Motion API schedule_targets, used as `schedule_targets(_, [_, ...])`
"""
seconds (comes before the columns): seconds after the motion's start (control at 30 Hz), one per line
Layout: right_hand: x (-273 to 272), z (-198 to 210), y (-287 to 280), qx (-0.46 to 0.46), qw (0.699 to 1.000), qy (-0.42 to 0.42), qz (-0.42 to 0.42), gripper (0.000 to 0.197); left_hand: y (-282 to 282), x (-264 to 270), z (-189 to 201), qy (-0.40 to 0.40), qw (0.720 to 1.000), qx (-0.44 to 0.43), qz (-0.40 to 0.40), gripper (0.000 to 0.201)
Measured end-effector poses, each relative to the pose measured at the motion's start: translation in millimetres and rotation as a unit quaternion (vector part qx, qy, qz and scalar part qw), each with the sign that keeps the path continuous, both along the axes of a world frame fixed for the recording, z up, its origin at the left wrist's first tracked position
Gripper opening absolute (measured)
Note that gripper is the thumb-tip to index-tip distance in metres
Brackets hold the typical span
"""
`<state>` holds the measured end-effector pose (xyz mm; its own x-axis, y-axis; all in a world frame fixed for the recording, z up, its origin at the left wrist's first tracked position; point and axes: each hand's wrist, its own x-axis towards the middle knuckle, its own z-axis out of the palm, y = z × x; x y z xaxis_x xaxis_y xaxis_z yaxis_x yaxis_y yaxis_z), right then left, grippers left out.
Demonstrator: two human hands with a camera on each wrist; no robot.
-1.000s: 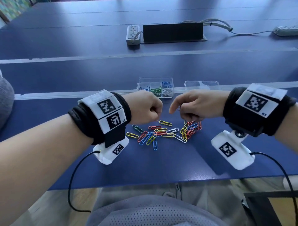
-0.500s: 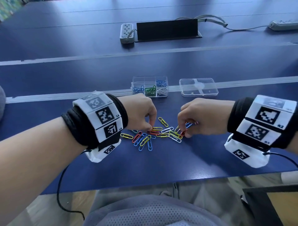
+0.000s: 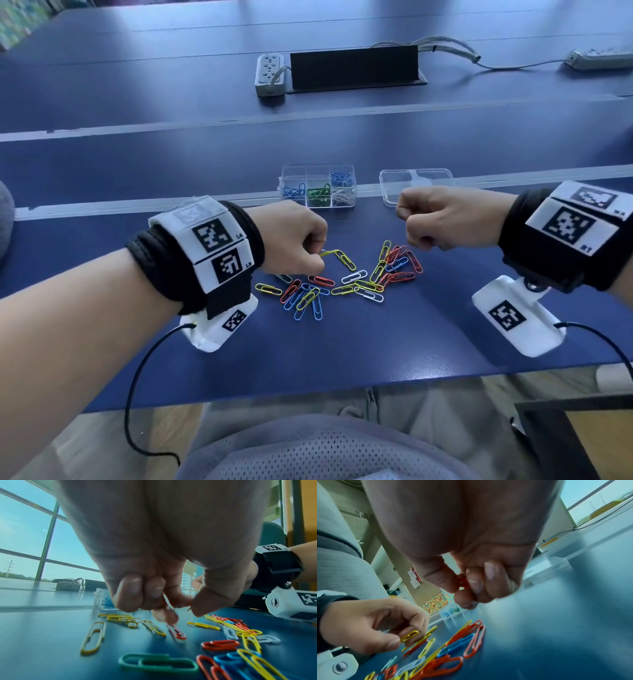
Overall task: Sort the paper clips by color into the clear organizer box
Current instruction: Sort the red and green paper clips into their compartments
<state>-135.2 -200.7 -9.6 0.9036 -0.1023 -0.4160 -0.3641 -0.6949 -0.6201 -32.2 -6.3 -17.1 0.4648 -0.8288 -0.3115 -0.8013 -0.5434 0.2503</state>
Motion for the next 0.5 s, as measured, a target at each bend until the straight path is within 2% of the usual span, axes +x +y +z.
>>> schedule_targets(0.07, [0.7, -1.4, -2.3, -0.023, 1.0, 0.018, 0.003, 0.019, 0.5, 0.9, -0.5, 0.003, 1.0, -0.005, 0.007, 0.011])
schedule_targets(0.17, [0.6, -4.6, -1.9, -0.131, 0.99, 0.004, 0.048, 0.028, 1.3, 4.9, -1.7, 0.019, 1.0, -0.015, 0.02, 0.014])
schedule_targets(0.27, [-0.7, -9.0, 3.2, -0.207, 0.973, -0.032, 0.097, 0.008, 1.5, 9.0, -0.1, 0.026, 0.999, -0.035, 0.029, 0.023])
schedule_targets(0.5, [5.5, -8.1, 2.2, -0.232, 0.963, -0.041, 0.131, 0.013, 0.5, 8.9, -2.8, 0.014, 0.998, -0.021, 0.058, 0.025])
